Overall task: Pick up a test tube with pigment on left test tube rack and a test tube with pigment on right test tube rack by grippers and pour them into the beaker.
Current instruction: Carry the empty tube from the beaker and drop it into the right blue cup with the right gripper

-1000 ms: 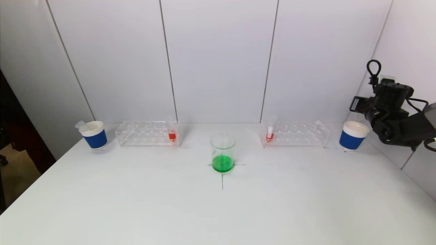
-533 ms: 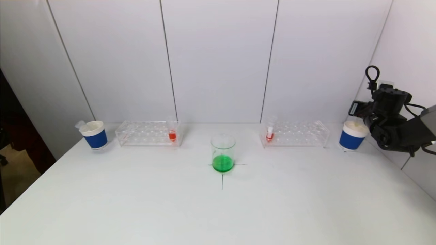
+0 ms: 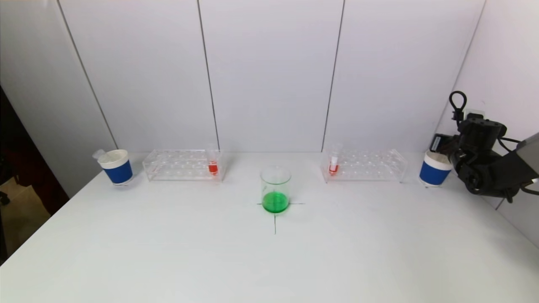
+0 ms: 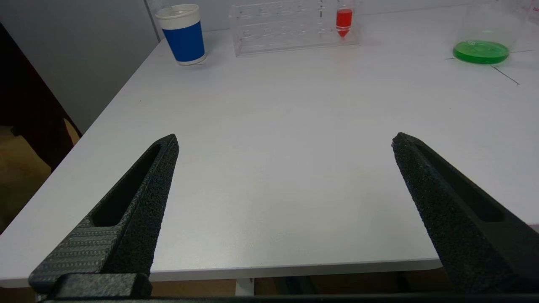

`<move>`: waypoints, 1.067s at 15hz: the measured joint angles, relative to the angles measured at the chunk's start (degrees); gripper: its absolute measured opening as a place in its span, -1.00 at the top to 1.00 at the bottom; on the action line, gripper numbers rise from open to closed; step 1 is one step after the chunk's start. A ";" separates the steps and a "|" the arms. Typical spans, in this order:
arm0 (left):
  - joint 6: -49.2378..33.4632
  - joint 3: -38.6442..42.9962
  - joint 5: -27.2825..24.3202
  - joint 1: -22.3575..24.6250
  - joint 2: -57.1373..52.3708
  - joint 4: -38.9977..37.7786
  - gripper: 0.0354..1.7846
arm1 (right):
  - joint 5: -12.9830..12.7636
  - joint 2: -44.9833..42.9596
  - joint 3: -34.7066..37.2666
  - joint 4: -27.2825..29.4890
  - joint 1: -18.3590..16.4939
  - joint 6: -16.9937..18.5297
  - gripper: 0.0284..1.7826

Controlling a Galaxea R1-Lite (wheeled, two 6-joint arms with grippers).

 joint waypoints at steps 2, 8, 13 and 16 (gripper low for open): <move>0.02 0.00 0.00 0.00 0.00 0.00 -0.99 | 0.05 -0.02 0.46 -0.02 0.09 0.02 0.47; 0.00 0.00 0.00 0.00 0.00 -0.02 -0.99 | 0.10 -0.20 0.77 -0.06 0.15 0.09 0.47; 0.00 0.00 0.00 0.00 0.00 -0.02 -0.99 | 0.11 -0.20 1.00 -0.04 0.15 0.07 0.47; 0.02 0.00 0.00 0.00 0.00 0.00 -0.99 | 0.07 -0.17 1.05 -0.78 0.12 -0.02 0.47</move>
